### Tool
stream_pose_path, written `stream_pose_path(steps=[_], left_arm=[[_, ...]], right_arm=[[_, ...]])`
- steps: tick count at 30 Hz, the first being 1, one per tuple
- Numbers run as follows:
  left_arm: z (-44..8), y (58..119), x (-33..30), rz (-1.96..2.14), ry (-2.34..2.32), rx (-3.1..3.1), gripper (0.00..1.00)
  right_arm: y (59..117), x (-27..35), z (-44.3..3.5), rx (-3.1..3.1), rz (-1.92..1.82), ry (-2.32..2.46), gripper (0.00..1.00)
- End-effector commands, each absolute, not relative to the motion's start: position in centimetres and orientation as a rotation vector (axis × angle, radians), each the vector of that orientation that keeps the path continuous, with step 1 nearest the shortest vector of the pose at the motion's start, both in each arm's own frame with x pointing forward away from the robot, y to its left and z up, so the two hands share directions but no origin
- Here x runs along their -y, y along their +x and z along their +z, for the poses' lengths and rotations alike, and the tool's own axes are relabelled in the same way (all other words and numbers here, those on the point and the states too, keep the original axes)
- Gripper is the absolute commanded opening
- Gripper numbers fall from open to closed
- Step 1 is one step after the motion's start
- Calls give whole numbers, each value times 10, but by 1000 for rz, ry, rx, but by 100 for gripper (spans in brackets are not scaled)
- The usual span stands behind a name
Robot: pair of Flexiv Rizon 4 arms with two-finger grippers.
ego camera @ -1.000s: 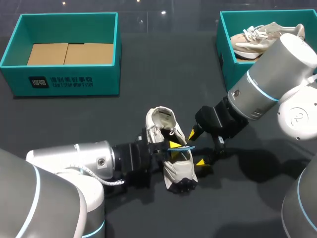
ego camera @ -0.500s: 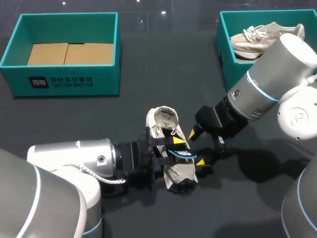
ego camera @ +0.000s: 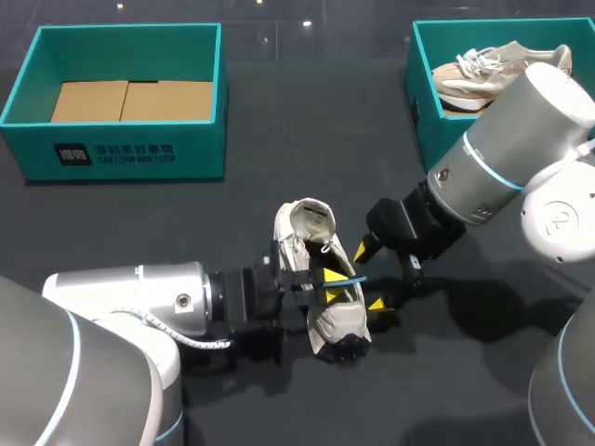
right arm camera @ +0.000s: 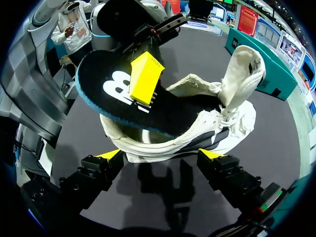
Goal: Take the shoe out of the shoebox, open the shoe tongue, remove and reinsert the insole, then place the shoe into the shoebox
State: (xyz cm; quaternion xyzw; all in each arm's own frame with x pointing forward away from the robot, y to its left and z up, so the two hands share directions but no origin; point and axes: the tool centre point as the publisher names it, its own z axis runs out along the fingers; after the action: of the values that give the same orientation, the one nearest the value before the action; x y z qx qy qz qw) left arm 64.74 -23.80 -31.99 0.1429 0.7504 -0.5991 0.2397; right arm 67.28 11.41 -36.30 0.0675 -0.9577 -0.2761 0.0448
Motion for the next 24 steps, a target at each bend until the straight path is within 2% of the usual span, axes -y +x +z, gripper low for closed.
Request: stream_pose_path(steps=[1, 12, 21, 22, 23, 24], left_arm=[[-328, 653, 243, -1642, 419, -2058, 0], [-352, 677, 232, -1520, 390, -2079, 0], [-350, 673, 230, -1569, 363, -2097, 0], [-348, 671, 230, -1589, 357, -2091, 18], [-345, 669, 230, -1596, 354, -2087, 26], [-342, 668, 230, -1618, 343, -2082, 27]], right_arm=[[672, -115, -364, 2928, -844, 205, 100], [672, -115, -364, 2928, -844, 205, 100], [672, -115, -364, 2928, -844, 205, 100], [672, -115, -364, 2928, -844, 205, 100], [672, -115, -364, 2928, -844, 205, 100], [672, -115, -364, 2928, -844, 205, 100]])
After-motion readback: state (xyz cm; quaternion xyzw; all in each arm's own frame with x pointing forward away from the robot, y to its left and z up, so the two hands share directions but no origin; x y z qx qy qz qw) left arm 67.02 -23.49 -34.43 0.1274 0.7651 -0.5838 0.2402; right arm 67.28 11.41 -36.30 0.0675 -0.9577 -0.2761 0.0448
